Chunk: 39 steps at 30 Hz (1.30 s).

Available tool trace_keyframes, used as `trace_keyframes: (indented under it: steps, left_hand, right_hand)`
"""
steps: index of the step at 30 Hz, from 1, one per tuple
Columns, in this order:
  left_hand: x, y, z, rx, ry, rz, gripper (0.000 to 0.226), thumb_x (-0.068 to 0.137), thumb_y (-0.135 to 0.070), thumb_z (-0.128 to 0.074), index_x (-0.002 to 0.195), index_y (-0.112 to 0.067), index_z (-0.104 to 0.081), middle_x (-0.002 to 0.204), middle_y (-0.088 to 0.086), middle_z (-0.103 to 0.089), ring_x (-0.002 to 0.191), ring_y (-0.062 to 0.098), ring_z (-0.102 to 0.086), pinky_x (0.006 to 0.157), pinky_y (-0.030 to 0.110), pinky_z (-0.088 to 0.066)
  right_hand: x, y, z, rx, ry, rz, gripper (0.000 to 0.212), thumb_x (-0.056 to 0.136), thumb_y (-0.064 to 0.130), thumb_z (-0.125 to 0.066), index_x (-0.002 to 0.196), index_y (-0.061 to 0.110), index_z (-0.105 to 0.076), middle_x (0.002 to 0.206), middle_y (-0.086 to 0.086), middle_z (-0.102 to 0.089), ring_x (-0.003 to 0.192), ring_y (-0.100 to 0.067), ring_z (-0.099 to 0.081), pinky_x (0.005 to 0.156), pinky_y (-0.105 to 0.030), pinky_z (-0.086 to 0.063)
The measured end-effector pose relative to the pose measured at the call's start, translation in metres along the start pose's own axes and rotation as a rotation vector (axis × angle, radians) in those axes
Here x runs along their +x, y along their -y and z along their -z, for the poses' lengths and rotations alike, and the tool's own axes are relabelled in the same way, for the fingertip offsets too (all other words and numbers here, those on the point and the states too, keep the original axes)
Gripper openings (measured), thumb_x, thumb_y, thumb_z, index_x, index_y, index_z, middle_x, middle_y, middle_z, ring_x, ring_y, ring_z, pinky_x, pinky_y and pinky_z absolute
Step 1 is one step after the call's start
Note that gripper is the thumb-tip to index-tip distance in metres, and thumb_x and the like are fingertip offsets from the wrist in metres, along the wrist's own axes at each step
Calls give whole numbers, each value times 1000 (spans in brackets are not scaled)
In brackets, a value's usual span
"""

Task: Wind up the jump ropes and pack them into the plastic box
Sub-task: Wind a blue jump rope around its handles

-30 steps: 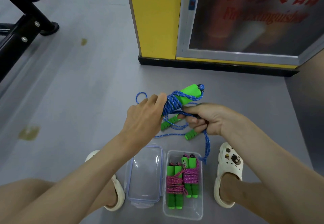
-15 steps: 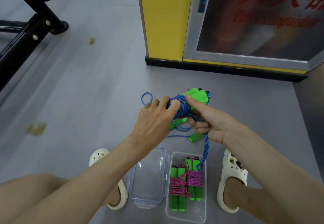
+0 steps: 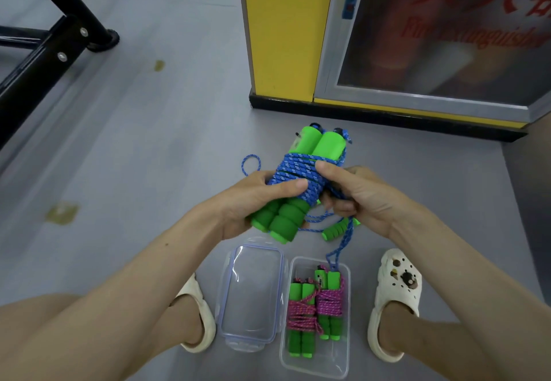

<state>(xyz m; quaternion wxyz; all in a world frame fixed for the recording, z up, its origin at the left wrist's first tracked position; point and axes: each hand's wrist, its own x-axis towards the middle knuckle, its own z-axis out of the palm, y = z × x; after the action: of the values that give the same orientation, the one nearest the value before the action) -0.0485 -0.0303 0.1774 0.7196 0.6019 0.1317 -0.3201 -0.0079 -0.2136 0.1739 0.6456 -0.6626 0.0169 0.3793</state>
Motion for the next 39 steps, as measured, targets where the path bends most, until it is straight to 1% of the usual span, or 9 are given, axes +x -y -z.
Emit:
trace_keyframes:
  steps: [4, 8, 12, 15, 18, 22, 30, 34, 39]
  left_hand:
    - [6, -4, 5, 59, -198, -46, 41, 66, -22, -79, 103, -8, -68, 90, 10, -74, 70, 24, -69, 69, 33, -59]
    - [10, 2, 7, 196, -333, -22, 42, 67, -23, -84, 104, -11, -68, 90, 4, -74, 74, 16, -68, 68, 29, -55]
    - [10, 3, 6, 250, -339, -26, 39, 69, -22, -82, 104, -12, -68, 85, 1, -73, 70, 13, -67, 62, 25, -52]
    - [8, 0, 2, 305, -284, -74, 35, 71, -19, -81, 103, -14, -68, 85, -1, -72, 69, 8, -66, 58, 18, -51]
    - [9, -1, -1, 359, -295, -118, 38, 70, -19, -82, 105, -15, -67, 91, 1, -72, 73, 9, -66, 60, 17, -53]
    - [14, 7, -3, 508, -398, -174, 48, 60, -34, -87, 101, -15, -68, 91, 7, -72, 84, 23, -68, 77, 38, -57]
    - [17, 7, 0, 1121, -674, -196, 42, 71, -53, -73, 90, -21, -56, 85, -1, -60, 83, 24, -59, 64, 30, -40]
    - [18, 13, -5, 1315, -713, -292, 48, 78, -53, -66, 115, -24, -57, 96, -1, -67, 89, 26, -62, 65, 28, -35]
    - [20, 16, -5, 1469, -728, -335, 41, 82, -49, -61, 111, -22, -53, 89, -2, -65, 83, 25, -62, 61, 28, -35]
  right_hand:
    - [1, -1, -2, -49, -50, 7, 30, 79, 36, -66, 86, 7, -64, 61, -7, -54, 39, -8, -27, 39, -18, -22]
    - [4, -6, 1, -478, -120, 52, 18, 83, 17, -71, 101, 17, -69, 62, 4, -57, 41, 2, -44, 43, -11, -33]
    - [9, -11, 0, -656, -245, 123, 12, 90, 19, -62, 86, 19, -73, 59, 2, -59, 46, 1, -50, 49, -12, -36]
    - [11, -8, -1, -792, -367, 51, 24, 93, 19, -53, 75, 21, -69, 66, -4, -56, 57, -13, -48, 53, -28, -34]
    - [8, -4, 1, -489, -339, -52, 23, 92, 12, -55, 73, 15, -68, 62, -3, -50, 53, -13, -42, 52, -25, -34]
    - [6, -8, -1, -107, -220, -169, 21, 97, 12, -50, 83, 7, -65, 52, -4, -49, 38, -7, -35, 38, -18, -31]
    - [7, -8, -1, -250, -1, -220, 30, 101, 18, -42, 96, -3, -63, 46, -5, -55, 30, -5, -28, 32, -16, -21]
    - [10, -10, -8, -200, -28, -221, 32, 102, 14, -36, 85, -1, -58, 59, -12, -65, 38, -9, -53, 38, -17, -41]
    - [10, -10, -11, -104, -86, -243, 30, 101, 11, -40, 82, -3, -59, 66, -18, -66, 47, -15, -63, 43, -19, -49]
